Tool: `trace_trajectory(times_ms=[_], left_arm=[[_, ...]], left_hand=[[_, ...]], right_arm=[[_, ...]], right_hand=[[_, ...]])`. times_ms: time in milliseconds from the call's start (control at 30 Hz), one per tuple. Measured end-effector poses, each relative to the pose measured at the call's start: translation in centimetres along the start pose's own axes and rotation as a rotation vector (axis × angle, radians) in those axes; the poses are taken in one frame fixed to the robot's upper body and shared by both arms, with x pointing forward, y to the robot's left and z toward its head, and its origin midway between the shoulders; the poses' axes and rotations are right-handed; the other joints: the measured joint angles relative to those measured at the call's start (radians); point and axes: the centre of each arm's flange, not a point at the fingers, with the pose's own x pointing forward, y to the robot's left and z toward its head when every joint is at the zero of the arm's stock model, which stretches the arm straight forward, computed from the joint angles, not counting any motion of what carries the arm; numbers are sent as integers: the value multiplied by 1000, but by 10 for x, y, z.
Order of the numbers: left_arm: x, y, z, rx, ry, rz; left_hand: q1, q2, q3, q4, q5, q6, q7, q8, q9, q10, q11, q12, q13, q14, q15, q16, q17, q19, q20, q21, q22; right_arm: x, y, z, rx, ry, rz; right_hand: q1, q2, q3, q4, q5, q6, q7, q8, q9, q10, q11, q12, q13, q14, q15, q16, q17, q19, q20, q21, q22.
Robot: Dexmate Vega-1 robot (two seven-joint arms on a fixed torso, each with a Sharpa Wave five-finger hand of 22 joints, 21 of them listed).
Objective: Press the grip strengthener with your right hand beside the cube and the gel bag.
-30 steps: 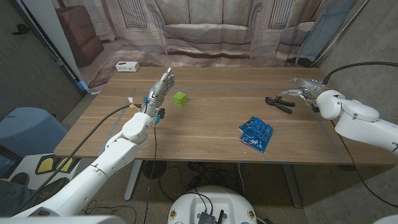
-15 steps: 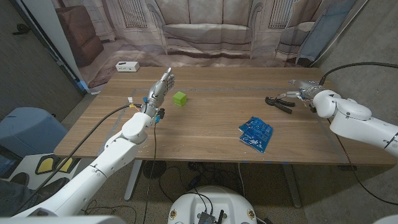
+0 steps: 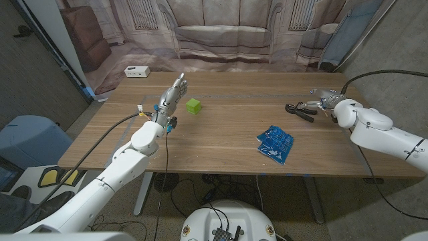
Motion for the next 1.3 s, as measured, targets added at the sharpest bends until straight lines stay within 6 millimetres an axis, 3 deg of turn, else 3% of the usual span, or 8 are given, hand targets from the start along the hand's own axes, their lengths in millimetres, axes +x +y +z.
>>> trace_trajectory(times_ms=[200, 333, 433, 567, 700, 1133, 1300], left_arm=[[-1, -1, 0, -1, 1, 2], [-2, -1, 0, 0, 3, 3], [-3, -2, 0, 0, 3, 4], [-4, -2, 1, 0, 3, 4], [-4, -3, 1, 0, 3, 3], [-5, -5, 2, 2, 7, 1], [-7, -6, 2, 3, 8, 1]], left_hand=[[5, 5, 0, 0, 0, 6, 6, 0, 0, 3, 3, 0, 0, 0, 0, 0, 0, 0, 0, 0, 0], [5, 5, 0, 0, 0, 5, 5, 0, 0, 3, 3, 0, 0, 0, 0, 0, 0, 0, 0, 0, 0], [5, 5, 0, 0, 0, 9, 2, 0, 0, 3, 3, 0, 0, 0, 0, 0, 0, 0, 0, 0, 0], [5, 5, 0, 0, 0, 9, 2, 0, 0, 3, 3, 0, 0, 1, -1, 0, 0, 0, 0, 0, 0], [5, 5, 0, 0, -4, 9, 2, 0, 0, 3, 3, 0, 0, 4, -4, 0, 0, 0, 0, 0, 0], [5, 5, 1, -1, -4, 9, 2, -4, 0, 3, 3, 0, 0, 4, -4, 0, 0, 0, 0, 0, 0], [5, 5, 2, -2, -4, 9, 2, -4, 0, 7, 0, 0, 0, 4, -4, 0, 0, 2, 2, 0, 0]], right_arm=[[3, 6, -2, -2, 1, 9], [6, 11, -6, -2, 9, 17], [7, 13, -7, -2, 8, 19], [8, 17, -7, -1, 6, 25], [11, 21, -10, 0, 11, 33], [20, 31, -15, -17, 22, 64], [22, 33, -16, -22, 23, 71]], right_hand=[[5, -5, 0, 0, 0, 8, -11, 7, 0, -14, 0, 0, 0, -56, -1, -10, 0, -60, -8, -14, 0], [5, -5, 0, 0, 0, 2, -16, 7, 0, -31, 2, 0, 0, -83, 1, -10, 2, -154, -7, -22, 0], [5, -5, 0, 0, 0, 0, -18, 7, 0, -36, -1, 0, 0, -84, 2, -10, 3, -183, -7, -22, 0], [10, -10, 0, 0, 0, -4, -21, 7, 0, -47, 0, 0, 0, -93, 0, -10, 2, -184, -8, -16, 0], [10, -10, 0, 0, 0, -22, -3, 7, 0, -58, -3, 0, 0, -97, 4, -10, 0, -162, -12, -9, 0], [25, -14, 0, 0, 0, -45, 13, 2, 0, -72, -11, 0, 0, -107, 4, -6, 0, -157, -18, -2, 0], [37, -13, 4, -4, 0, -46, 14, 2, 0, -72, -11, 0, 0, -107, 4, -6, 0, -129, -24, 6, -2]])
